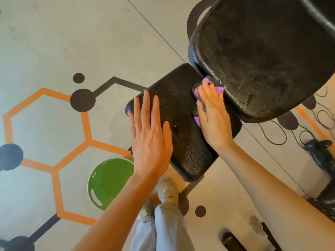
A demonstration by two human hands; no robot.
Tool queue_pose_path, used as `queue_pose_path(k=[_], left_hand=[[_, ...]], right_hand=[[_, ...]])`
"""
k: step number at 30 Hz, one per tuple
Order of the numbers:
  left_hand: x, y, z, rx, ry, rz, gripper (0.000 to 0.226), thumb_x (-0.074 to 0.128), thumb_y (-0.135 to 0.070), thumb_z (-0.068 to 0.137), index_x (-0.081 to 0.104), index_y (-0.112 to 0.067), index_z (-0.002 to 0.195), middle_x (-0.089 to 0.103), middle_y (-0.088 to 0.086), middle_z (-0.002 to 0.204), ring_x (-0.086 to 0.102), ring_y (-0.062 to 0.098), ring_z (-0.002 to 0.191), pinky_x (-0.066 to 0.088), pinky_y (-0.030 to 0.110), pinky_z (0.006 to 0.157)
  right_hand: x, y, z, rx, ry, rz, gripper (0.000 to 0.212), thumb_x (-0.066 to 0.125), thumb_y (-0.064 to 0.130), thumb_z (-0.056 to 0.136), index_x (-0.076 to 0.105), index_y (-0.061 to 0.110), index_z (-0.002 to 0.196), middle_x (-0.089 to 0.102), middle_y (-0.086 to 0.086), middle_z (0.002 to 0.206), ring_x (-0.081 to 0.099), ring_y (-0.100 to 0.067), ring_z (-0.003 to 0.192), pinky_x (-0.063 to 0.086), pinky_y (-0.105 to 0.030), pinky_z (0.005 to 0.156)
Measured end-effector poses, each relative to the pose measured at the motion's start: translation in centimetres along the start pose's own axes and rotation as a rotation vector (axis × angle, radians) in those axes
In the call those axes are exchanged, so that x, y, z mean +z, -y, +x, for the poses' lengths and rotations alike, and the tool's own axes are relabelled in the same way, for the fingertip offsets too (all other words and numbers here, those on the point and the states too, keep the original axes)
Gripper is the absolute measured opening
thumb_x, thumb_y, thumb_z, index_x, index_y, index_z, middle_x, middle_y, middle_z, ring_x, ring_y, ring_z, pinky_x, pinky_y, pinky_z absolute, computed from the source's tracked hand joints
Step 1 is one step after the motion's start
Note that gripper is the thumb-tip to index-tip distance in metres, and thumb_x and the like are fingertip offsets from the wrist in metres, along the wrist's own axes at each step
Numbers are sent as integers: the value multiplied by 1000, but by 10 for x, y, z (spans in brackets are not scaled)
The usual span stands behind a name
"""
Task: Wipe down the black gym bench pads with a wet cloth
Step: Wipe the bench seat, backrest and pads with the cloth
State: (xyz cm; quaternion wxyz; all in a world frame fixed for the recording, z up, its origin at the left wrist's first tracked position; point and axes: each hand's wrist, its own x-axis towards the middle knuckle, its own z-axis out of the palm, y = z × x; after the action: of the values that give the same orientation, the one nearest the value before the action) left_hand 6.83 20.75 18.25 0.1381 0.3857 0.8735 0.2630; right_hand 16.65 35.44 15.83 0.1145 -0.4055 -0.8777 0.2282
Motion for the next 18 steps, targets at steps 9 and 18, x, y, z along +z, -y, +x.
queue_pose_path(k=[9,18], left_hand=[[-7,8,48,540,282,296,53,30,-30,102,30,-13,152,24,5,162,12,23,152,8,43,125],[-9,7,48,529,316,351,51,30,-25,100,35,-18,150,26,4,161,19,24,151,16,44,124]], right_hand=[[2,27,-57,146,11,-6,47,38,23,101,36,10,145,30,-7,156,19,-20,148,26,-46,118],[-11,-1,-34,255,-45,-72,45,46,17,98,41,9,142,35,-8,153,25,-21,145,29,-48,116]])
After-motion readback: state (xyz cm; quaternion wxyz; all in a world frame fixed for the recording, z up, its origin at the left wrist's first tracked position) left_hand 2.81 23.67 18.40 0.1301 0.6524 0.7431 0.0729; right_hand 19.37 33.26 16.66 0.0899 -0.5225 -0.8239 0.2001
